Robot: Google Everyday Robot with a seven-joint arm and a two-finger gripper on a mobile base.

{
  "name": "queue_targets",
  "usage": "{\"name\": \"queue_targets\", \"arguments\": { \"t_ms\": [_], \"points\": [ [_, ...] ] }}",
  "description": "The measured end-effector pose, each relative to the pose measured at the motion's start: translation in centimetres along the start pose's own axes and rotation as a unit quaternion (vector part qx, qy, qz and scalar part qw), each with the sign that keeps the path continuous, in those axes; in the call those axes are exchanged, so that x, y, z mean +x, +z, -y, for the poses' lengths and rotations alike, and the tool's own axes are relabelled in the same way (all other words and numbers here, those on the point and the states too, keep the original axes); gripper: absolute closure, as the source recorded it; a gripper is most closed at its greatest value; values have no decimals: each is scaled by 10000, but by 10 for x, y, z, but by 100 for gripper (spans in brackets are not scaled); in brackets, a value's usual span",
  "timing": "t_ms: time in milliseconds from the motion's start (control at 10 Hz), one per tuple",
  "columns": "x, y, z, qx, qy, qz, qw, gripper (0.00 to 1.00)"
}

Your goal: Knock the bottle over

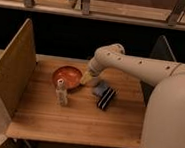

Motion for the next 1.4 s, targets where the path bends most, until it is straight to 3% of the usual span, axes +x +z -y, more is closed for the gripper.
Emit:
{"name": "queue_targets", "arguments": {
  "t_ms": [1300, 1400],
  "points": [
    [0, 0, 0, 0, 0, 0, 10000, 20],
    [0, 0, 0, 0, 0, 0, 10000, 25]
  ]
}}
